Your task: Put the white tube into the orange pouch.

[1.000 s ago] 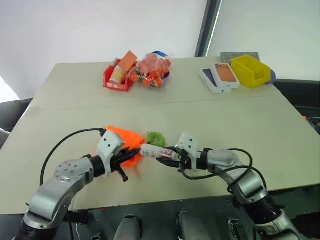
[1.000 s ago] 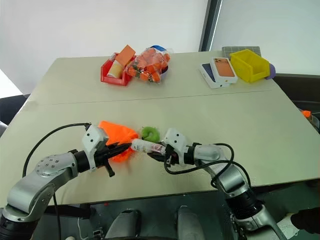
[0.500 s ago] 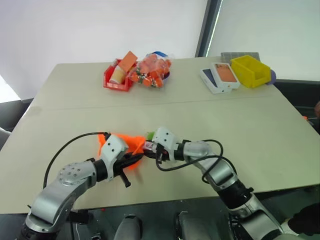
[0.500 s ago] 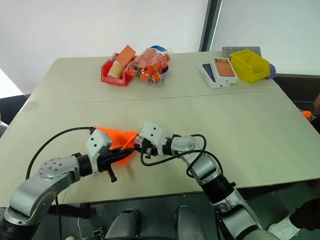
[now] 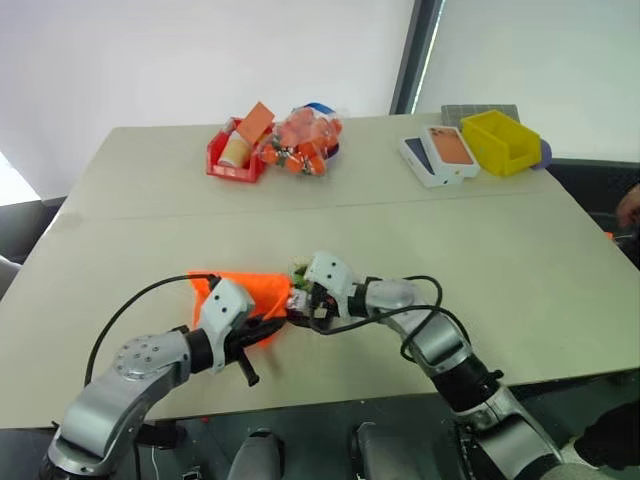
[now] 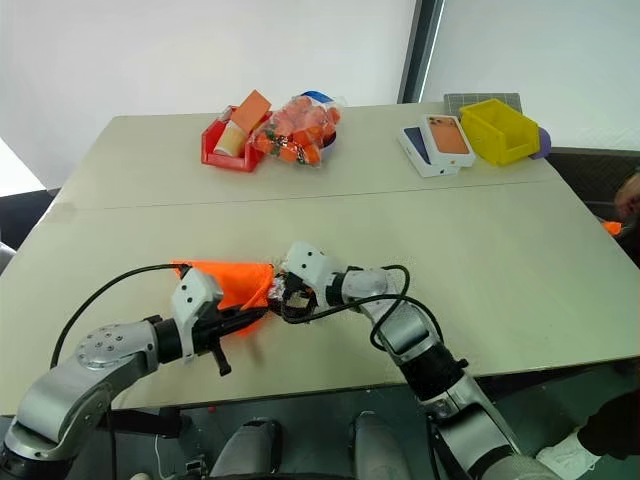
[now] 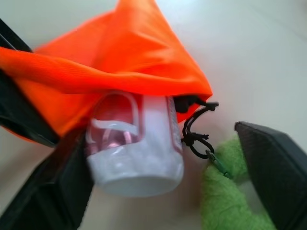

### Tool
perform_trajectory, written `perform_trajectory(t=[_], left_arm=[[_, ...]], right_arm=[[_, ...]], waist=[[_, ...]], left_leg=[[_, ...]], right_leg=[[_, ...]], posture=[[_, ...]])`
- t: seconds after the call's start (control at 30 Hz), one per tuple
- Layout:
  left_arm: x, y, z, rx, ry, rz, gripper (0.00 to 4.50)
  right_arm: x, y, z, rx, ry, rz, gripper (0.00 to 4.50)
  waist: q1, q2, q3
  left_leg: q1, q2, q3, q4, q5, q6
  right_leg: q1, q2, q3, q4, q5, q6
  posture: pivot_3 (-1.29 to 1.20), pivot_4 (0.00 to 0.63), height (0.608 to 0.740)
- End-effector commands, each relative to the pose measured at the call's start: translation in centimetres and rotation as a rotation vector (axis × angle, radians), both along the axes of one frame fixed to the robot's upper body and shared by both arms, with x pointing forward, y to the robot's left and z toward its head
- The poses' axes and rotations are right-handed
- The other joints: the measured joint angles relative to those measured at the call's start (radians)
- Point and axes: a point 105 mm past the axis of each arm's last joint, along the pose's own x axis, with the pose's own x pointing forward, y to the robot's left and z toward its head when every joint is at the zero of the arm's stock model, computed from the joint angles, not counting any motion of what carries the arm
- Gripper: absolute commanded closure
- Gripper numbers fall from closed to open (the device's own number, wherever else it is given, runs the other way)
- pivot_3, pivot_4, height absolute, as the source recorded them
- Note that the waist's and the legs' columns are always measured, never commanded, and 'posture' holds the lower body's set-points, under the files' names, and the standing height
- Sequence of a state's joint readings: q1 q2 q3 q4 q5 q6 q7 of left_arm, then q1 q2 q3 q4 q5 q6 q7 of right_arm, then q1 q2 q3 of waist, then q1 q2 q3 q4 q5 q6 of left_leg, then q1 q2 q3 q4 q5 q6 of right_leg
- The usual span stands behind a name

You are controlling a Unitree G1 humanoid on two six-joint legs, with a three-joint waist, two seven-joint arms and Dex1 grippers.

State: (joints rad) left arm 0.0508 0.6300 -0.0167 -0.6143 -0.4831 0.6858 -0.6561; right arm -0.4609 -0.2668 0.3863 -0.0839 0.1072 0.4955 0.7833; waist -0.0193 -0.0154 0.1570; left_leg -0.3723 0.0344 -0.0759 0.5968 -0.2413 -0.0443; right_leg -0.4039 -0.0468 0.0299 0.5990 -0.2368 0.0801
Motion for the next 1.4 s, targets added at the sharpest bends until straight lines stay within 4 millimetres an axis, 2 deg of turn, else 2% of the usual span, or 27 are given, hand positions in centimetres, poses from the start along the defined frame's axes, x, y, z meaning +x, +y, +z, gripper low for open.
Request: perform_trajectory(t=[0.03,0.13,0.2,0.4,0.57,0.67,0.83,0.87,0.97,1.13,1.17,1.2,1.4], left_arm=[[-0.8,0.3,0.7,-0.001,-0.014,-0.028,4.5],[-1.3,1.3,0.1,0.02,0.029,-0.027,4.5],[-1.8,1.9,-0.3,0.029,0.069,-0.042,4.5],[-2.3,3.6,-0.9,0.06,0.115,-0.044,4.5],[-2.2,3.5,-0.3,0.014,0.116,-0.055,4.5],[-2.4,3.3,0.4,-0.063,0.14,-0.057,3.57],[-1.1,4.8,1.0,-0.056,0.083,0.036,1.15],[-1.1,5.0,1.2,-0.07,0.079,0.046,1.15],[-0.7,5.8,2.0,-0.108,0.052,0.083,1.11],[0.3,6.9,3.4,-0.174,-0.01,0.148,1.11],[0.7,7.2,3.6,-0.184,-0.027,0.167,1.11],[0.9,7.3,3.8,-0.189,-0.037,0.179,1.11],[2.0,7.8,4.0,-0.24,-0.052,0.234,1.11]], right_arm=[[-1.7,-1.0,3.0,0.087,-0.032,0.067,0.07],[-2.9,-2.8,3.1,0.083,0.005,0.086,0.07],[-2.8,-3.8,3.0,0.087,0.031,0.064,0.07],[0.3,-5.5,2.2,0.085,0.065,-0.127,0.07],[2.8,-4.5,1.5,0.131,0.116,-0.256,0.07],[3.9,-3.5,1.1,0.13,0.141,-0.304,0.0],[5.0,-3.1,-0.3,0.093,0.176,-0.371,0.0],[5.2,-3.2,-0.7,0.082,0.189,-0.39,0.0],[5.2,-3.4,-1.4,0.063,0.215,-0.404,0.91],[4.5,-3.8,-1.8,0.054,0.233,-0.385,3.45],[4.5,-4.1,-1.8,0.054,0.232,-0.391,4.07],[4.5,-4.2,-1.8,0.054,0.231,-0.395,4.48],[5.1,-6.5,-1.1,0.071,0.185,-0.481,4.48]], waist=[[-0.001,0.0,0.0],[0.0,0.0,0.0],[0.0,0.0,0.0],[-0.005,0.0,0.0],[-0.005,0.0,0.0],[-0.004,0.0,0.0],[0.0,0.0,0.0],[-0.001,0.0,0.0],[-0.003,0.0,0.0],[-0.001,0.0,0.0],[0.0,0.0,0.0],[0.001,0.0,0.0],[0.001,-0.001,0.0]], left_leg=[[0.0,0.0,0.0,0.0,0.0,0.0],[0.0,0.0,0.0,0.0,0.0,0.0],[0.0,0.0,0.0,0.0,0.0,0.0],[0.0,0.0,0.0,0.0,0.0,0.0],[-0.001,0.0,0.001,0.0,0.0,0.0],[-0.002,0.0,0.001,-0.001,0.0,0.0],[-0.001,0.0,0.001,-0.002,0.0,0.0],[-0.001,0.0,0.001,-0.002,0.0,0.0],[-0.001,0.0,0.001,-0.001,0.0,0.0],[-0.001,0.0,0.001,-0.002,0.0,0.0],[-0.001,0.0,0.001,-0.002,0.0,0.0],[-0.001,0.0,0.001,-0.001,0.0,0.0],[-0.001,0.0,0.001,-0.001,0.0,0.0]], right_leg=[[0.0,0.0,0.0,0.0,0.0,0.0],[0.0,0.0,0.0,0.0,-0.001,0.001],[0.0,0.0,0.0,-0.001,-0.001,0.001],[-0.005,-0.001,0.0,-0.002,0.0,0.0],[-0.004,-0.001,0.0,-0.003,0.0,0.0],[-0.003,-0.001,0.0,-0.003,0.002,-0.004],[-0.003,0.0,0.0,-0.002,0.002,-0.004],[-0.003,0.0,0.0,-0.002,0.002,-0.004],[-0.003,0.0,0.0,-0.002,0.002,-0.004],[-0.003,0.0,0.0,-0.002,0.002,-0.004],[-0.002,0.0,0.0,-0.002,0.002,-0.004],[-0.002,0.0,0.0,-0.002,0.002,-0.003],[-0.001,0.0,0.0,-0.002,0.001,-0.002]], posture=[[0.0,0.15,0.74],[0.0,0.15,0.74],[0.0,0.15,0.74],[0.0,0.15,0.74],[0.0,0.15,0.74],[0.0,0.15,0.74],[0.0,0.15,0.74],[0.0,0.15,0.74],[0.0,0.15,0.74],[0.0,0.15,0.74],[0.0,0.15,0.74],[0.0,0.15,0.74],[0.0,0.15,0.74]])
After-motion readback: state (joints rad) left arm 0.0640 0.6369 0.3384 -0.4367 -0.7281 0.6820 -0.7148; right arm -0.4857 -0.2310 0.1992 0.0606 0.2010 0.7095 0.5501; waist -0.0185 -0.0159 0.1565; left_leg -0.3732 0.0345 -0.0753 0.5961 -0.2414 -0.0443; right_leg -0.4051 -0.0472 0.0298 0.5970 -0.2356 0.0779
